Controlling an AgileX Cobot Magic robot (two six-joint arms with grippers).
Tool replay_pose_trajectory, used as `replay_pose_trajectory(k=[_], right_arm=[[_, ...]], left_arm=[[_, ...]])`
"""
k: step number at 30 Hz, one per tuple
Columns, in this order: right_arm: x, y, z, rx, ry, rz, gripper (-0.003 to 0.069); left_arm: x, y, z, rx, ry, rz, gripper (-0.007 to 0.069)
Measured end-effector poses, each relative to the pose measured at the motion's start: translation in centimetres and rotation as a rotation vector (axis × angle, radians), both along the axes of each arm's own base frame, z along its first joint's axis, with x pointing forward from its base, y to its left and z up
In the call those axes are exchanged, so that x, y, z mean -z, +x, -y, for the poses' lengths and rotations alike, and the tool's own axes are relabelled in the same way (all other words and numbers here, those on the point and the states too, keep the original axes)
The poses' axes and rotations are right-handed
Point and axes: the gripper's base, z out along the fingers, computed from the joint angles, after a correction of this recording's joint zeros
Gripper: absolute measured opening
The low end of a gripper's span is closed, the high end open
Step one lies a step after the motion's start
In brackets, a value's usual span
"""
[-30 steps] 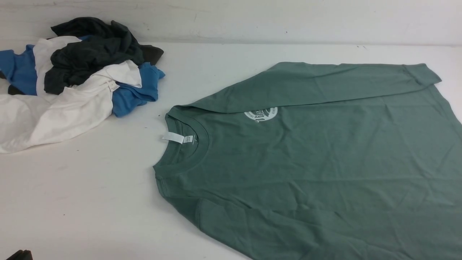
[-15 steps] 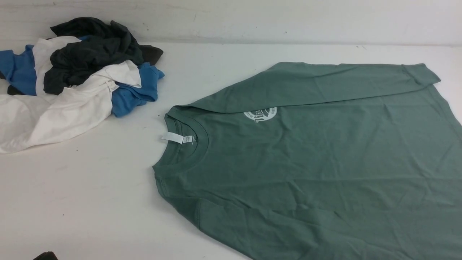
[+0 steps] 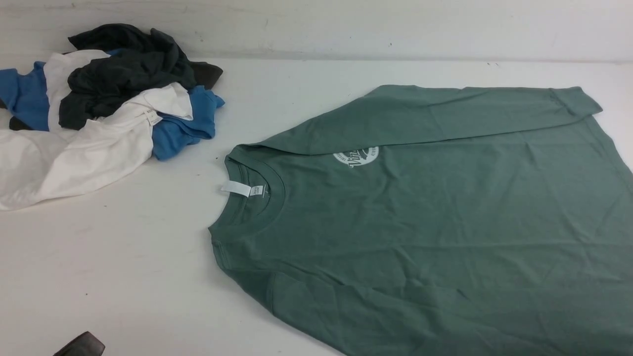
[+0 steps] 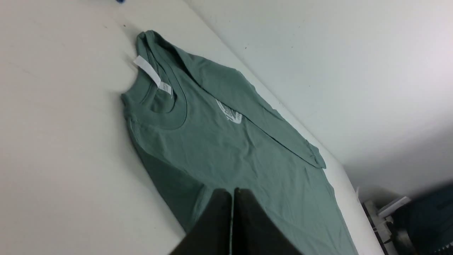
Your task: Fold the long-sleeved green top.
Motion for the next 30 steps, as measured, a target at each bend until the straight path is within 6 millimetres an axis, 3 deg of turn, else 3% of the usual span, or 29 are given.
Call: replay_pose_trajectory(k=[5,13,18,26,30], right_arm=[[1.1,1.4,1.3,-0.037,-0.067,-0.029,0.0031],[4.9,2.7,2.7,-0.084,-0.099,-0.15,0.0237],[7.2,3.2,2.9,-0.092,-0.075,-0.191,0.0309],[7.8,3.6,3.2,-0.105,-0.071,-0.219,0.0322],[7.7,3.7,3.2,-0.122,-0.068,-0.222,0.0273]], left_arm=[[-0.1,0.0,-0.1,-0.007,0.018,0.014,-0.0004],[-0.1,0.0,-0.1,0.006,0.132,0.056,-0.0004],[-0.1,0.0,-0.1,0.005,0.143,0.062,-0.0004],[-0.1,0.0,-0.1,0.005,0.144,0.063,-0.0004],[-0.1,0.0,-0.1,0.005,0.145,0.065,-0.0004]])
